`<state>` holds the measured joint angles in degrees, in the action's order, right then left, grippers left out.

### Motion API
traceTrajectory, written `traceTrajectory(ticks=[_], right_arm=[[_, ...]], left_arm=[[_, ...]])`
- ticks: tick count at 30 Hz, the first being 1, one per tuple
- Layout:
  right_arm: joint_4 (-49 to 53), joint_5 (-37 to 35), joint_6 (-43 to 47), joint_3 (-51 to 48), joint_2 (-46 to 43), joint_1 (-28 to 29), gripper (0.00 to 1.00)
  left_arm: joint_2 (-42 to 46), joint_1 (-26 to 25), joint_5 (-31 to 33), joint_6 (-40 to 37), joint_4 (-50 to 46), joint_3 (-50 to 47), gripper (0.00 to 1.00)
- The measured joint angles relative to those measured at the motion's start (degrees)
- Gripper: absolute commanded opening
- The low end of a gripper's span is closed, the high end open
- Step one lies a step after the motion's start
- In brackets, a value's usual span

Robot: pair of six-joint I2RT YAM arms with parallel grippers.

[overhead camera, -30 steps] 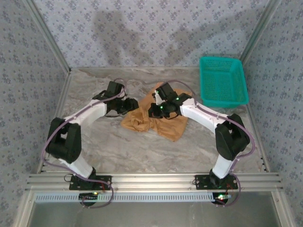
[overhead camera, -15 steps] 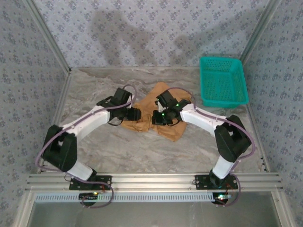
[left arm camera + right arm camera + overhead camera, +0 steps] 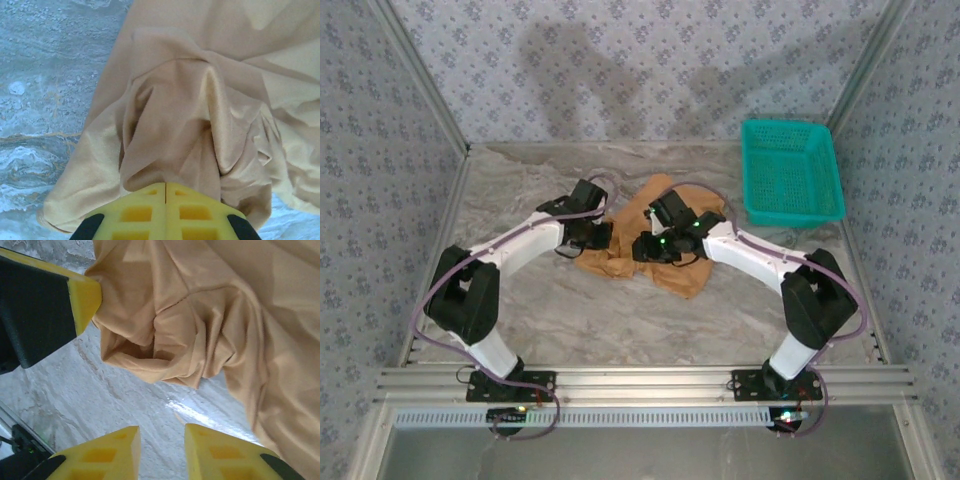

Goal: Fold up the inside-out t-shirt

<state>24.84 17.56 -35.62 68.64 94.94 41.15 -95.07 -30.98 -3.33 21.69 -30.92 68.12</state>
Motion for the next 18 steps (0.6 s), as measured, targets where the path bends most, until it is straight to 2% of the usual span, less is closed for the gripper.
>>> traceTrajectory(ticks=[2, 4, 9, 10, 14, 15, 18], right_arm=[[-0.46, 0.2, -0.59, 0.2, 1.29, 0.81, 0.48], [-1.11, 0.35, -1.16, 0.79, 3.06, 1.51, 0.5], [-3.26, 0.68, -4.0, 4.17, 9.18, 2.08, 0.5], [-3.96, 0.66, -4.81, 4.79, 10.36, 2.08, 0.47], [-7.06, 0.59, -7.85, 6.49, 14.69, 2.08, 0.06], [-7.52, 0.55, -8.2, 6.54, 15.23, 2.08, 0.0], [-7.65, -0.55, -8.31, 6.43, 15.96, 2.6, 0.0]], left_arm=[[0.0, 0.0, 0.24, -0.04, -0.79, 0.63, 0.0], [0.0, 0.0, 0.48, 0.0, -1.62, 1.31, 0.0], [0.02, 0.0, 1.09, 0.9, -3.96, 3.91, 0.0], [0.04, 0.0, 1.14, 1.2, -4.35, 4.63, 0.0], [0.46, 0.02, 1.22, 3.02, -5.73, 7.67, 0.0], [0.66, 0.2, 1.11, 3.41, -5.99, 8.37, 0.0], [2.19, 1.18, -0.57, 5.4, -6.25, 10.32, 0.0]])
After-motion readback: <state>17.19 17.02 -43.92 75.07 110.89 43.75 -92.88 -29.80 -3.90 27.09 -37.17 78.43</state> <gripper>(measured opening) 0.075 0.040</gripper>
